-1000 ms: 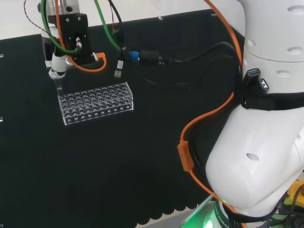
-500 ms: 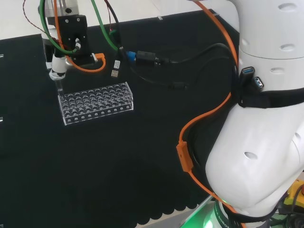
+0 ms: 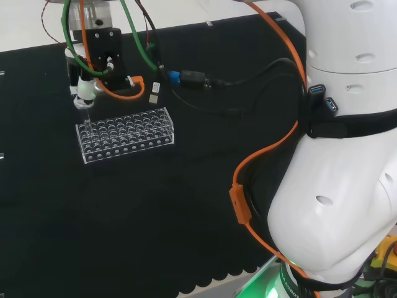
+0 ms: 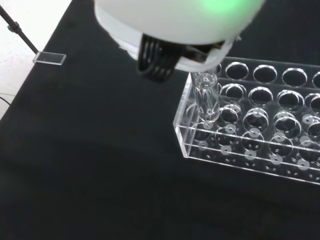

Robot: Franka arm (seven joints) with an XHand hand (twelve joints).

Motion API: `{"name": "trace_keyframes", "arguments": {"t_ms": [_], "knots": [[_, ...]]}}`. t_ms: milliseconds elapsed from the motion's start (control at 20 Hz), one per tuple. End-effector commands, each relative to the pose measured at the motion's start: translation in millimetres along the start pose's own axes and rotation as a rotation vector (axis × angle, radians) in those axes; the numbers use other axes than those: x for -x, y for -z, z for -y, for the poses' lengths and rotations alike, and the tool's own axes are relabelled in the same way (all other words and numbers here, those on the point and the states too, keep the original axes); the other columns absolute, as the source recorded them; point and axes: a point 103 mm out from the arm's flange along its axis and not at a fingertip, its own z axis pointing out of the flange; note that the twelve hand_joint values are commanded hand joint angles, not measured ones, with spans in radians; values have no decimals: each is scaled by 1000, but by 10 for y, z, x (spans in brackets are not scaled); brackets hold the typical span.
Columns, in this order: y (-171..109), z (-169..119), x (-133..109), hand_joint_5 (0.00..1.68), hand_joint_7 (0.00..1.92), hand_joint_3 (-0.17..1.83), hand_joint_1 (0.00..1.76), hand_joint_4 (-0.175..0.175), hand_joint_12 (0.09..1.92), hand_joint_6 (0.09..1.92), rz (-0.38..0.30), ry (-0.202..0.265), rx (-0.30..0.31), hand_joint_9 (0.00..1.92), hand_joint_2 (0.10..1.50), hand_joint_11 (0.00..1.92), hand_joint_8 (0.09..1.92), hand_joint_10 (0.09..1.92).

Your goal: Put the test tube back in the rack.

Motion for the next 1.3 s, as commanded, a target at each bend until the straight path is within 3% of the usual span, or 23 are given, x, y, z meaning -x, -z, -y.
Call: {"name": "trace_keyframes", "arguments": {"t_ms": [50,1300], "knots": [[-10,-11,26,1294,1556,854,1328,-131,1306,621,-5,-3,-5,1226,502,671,346,517],[-117,-151,51,1294,1556,859,1329,-133,1303,623,-16,0,-9,1228,500,674,349,518]]}}
